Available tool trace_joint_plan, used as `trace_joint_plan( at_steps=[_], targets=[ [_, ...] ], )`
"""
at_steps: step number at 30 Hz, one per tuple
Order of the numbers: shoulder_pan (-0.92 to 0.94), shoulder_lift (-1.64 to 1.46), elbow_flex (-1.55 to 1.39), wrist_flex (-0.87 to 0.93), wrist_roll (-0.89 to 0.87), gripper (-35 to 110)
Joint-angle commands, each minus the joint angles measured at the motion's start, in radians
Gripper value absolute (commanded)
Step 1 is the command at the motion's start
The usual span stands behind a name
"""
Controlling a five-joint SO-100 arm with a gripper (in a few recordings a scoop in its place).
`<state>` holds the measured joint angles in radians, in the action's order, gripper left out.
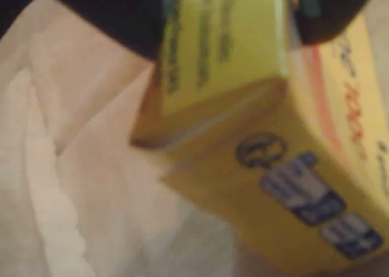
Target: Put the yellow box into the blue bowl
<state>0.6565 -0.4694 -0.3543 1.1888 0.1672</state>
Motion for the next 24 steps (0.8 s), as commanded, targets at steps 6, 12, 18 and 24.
trace_joint_plan(
  at_steps=[6, 12, 18, 24],
  targets=[
    [0.048, -0.172, -0.005, 0.153, -0.003, 0],
    [0.052, -0.282, -0.005, 0.230, -0.006, 0],
    [0.049, -0.324, -0.005, 0.245, -0.008, 0],
    [0.044, -0.411, -0.005, 0.247, -0.008, 0]
  ],
)
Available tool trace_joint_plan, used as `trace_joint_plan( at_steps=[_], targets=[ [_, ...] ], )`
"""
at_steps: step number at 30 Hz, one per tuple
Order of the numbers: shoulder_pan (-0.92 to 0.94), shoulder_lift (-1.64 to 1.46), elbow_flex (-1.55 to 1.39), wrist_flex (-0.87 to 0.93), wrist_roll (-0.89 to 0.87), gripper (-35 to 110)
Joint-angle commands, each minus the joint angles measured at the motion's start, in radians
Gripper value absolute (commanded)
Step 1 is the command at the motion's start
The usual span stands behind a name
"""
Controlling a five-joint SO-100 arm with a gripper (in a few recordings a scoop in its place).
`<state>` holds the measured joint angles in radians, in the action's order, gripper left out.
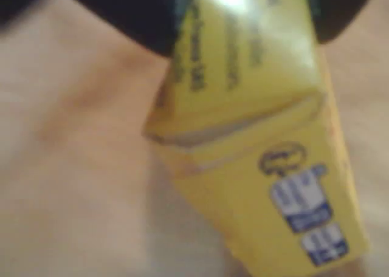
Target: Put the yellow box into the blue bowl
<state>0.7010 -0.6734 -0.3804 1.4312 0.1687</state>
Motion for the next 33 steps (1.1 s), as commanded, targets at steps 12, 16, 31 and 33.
trace_joint_plan(
  at_steps=[12, 16, 31, 33],
  targets=[
    [-0.163, -0.374, 0.020, 0.126, -0.005, 0],
    [-0.268, -0.420, 0.021, 0.219, -0.009, 0],
    [-0.489, -0.328, 0.021, 0.247, -0.087, 0],
    [-0.494, -0.318, 0.021, 0.247, -0.089, 0]
  ],
)
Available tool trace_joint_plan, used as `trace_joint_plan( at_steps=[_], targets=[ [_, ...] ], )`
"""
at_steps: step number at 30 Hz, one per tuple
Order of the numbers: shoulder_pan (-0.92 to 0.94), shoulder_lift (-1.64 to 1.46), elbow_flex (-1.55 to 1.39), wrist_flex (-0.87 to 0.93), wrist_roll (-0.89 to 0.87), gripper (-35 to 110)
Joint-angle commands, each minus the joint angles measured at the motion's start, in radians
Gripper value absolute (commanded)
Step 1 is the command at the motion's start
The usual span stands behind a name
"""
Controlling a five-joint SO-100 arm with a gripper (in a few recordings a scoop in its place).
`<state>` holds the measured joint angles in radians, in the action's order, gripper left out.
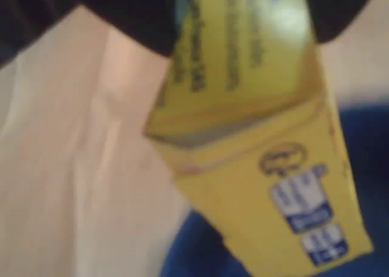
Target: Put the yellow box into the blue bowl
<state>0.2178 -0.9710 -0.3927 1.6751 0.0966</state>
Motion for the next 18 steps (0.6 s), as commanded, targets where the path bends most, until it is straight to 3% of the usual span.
trace_joint_plan(
  at_steps=[1, 18],
  targets=[
    [-0.011, -0.017, 0.034, 0.003, -0.017, 0],
    [0.015, 0.052, 0.031, -0.069, -0.011, 4]
  ],
)
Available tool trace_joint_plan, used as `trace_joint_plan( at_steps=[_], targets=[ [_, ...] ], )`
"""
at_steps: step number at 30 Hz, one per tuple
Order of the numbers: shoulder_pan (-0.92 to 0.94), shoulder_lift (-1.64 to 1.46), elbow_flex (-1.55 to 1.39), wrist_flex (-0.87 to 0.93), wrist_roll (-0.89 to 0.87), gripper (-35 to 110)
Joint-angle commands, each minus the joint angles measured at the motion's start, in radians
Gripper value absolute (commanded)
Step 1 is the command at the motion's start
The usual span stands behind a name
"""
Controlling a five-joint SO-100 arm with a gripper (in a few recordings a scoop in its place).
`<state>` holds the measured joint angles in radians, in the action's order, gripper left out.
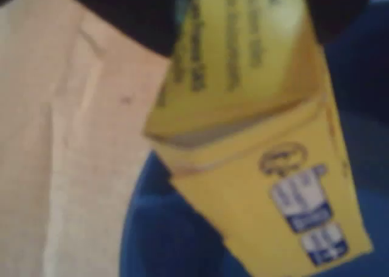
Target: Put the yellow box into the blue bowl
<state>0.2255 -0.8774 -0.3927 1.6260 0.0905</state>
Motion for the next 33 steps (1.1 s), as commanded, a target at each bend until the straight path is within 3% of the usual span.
trace_joint_plan(
  at_steps=[1, 9, 14, 20, 27, 33],
  targets=[
    [0.009, -0.041, 0.029, -0.018, -0.005, 7],
    [0.003, -0.057, 0.034, -0.017, -0.005, 20],
    [0.003, -0.080, 0.034, -0.014, -0.005, 15],
    [-0.023, -0.232, 0.028, 0.017, -0.005, -2],
    [-0.081, -0.407, 0.021, 0.144, -0.015, 0],
    [-0.123, -0.643, 0.017, 0.132, -0.014, 0]
  ],
)
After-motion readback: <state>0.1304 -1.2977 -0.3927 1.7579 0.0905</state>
